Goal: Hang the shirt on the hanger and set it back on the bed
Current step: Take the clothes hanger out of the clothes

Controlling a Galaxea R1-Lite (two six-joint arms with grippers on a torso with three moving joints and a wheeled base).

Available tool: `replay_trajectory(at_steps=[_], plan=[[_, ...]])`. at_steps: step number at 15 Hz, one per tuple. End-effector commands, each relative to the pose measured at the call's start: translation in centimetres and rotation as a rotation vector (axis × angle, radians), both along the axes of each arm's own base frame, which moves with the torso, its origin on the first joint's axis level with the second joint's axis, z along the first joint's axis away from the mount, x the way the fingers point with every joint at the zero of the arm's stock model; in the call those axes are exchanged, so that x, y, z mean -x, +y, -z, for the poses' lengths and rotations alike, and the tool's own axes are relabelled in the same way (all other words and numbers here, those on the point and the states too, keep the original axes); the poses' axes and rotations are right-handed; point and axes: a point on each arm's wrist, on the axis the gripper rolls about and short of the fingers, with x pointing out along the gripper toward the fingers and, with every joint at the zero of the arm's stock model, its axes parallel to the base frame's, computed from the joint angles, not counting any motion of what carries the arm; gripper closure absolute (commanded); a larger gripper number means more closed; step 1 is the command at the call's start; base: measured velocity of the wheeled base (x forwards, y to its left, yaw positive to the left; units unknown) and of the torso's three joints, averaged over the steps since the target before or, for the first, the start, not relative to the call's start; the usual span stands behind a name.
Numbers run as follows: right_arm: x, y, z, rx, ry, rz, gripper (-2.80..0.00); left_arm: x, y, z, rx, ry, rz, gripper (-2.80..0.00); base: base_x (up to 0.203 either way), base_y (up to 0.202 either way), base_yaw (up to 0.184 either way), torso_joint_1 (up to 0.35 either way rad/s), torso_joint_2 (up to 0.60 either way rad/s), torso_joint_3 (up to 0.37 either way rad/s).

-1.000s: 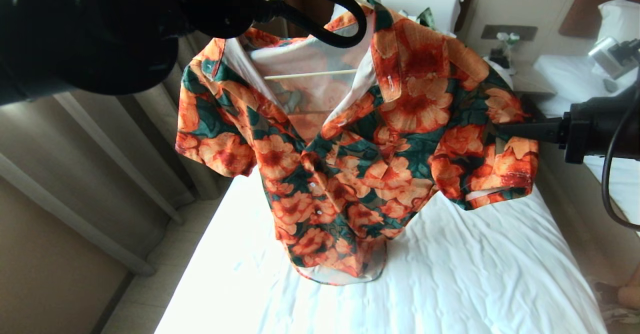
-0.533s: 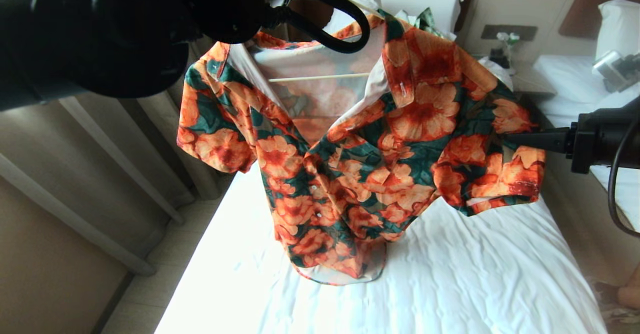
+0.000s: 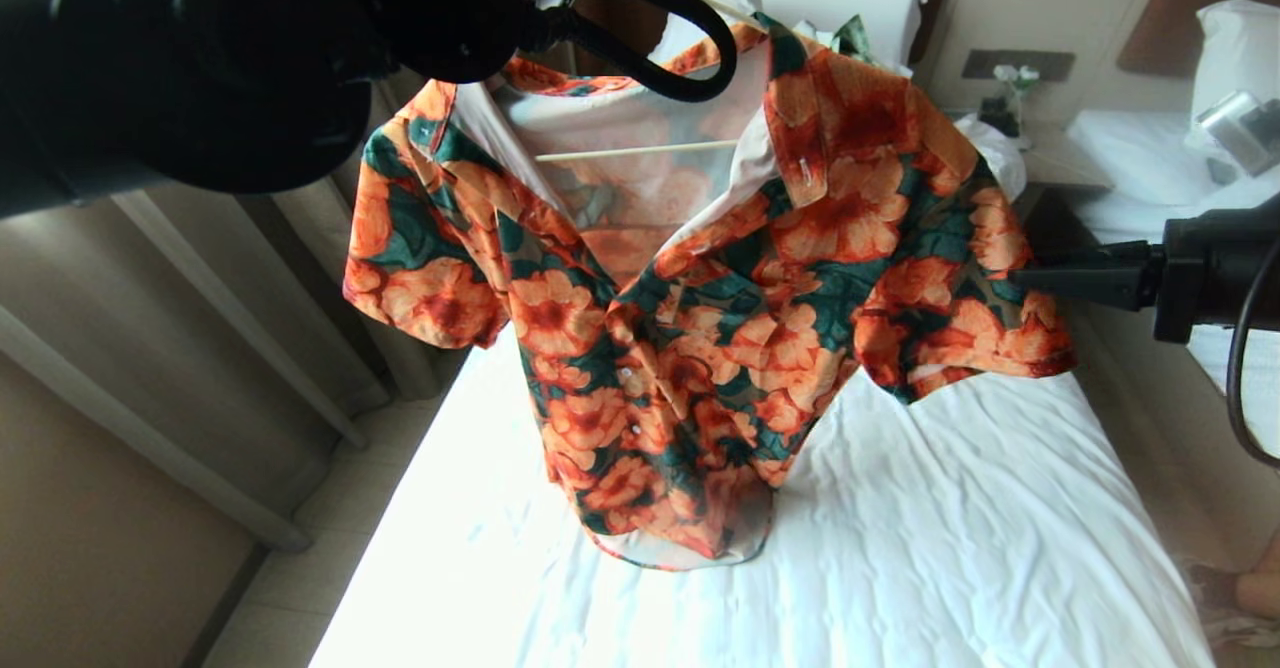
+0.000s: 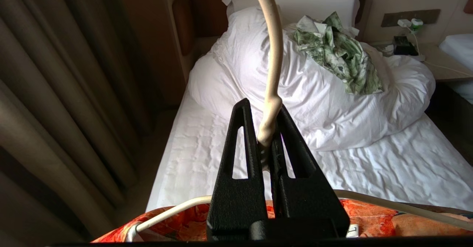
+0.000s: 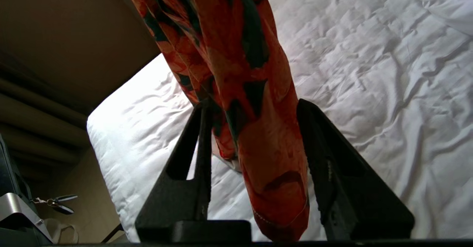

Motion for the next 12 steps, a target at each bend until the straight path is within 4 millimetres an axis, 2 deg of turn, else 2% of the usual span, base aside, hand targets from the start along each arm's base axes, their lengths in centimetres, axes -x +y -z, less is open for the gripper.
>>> replay_trajectory(at_steps=[1, 4, 5, 7, 8, 12], plan=[[0.7, -0.1, -0.4, 0.000, -0.016, 0.001, -2.80, 0.0, 0.0, 0.0, 0.001, 0.000, -0.004, 0.00, 0.000, 0.000, 0.000, 0.000, 0.00, 0.000], [3.7, -2.4, -0.6, -0.006, -0.039, 0.064, -2.80, -0.1, -0.1, 0.1, -0.002, 0.003, -0.006, 0.00, 0.000, 0.000, 0.000, 0.000, 0.00, 0.000], [4.8, -3.6, -0.4, -0.015, -0.041, 0.087, 0.00, 0.0, 0.0, 0.0, -0.002, 0.002, -0.006, 0.00, 0.000, 0.000, 0.000, 0.000, 0.00, 0.000], [6.4, -5.5, 0.0, -0.040, -0.040, 0.097, 0.00, 0.0, 0.1, 0.0, -0.011, 0.004, -0.008, 0.00, 0.000, 0.000, 0.000, 0.000, 0.00, 0.000], [6.9, -5.8, 0.4, -0.048, -0.030, 0.100, 0.00, 0.0, 0.1, 0.0, -0.011, 0.004, -0.008, 0.00, 0.000, 0.000, 0.000, 0.000, 0.00, 0.000], [10.1, -5.8, 4.3, -0.079, 0.070, 0.184, 0.00, 0.1, 0.0, 0.0, -0.009, 0.001, -0.006, 0.00, 0.000, 0.000, 0.000, 0.000, 0.00, 0.000]])
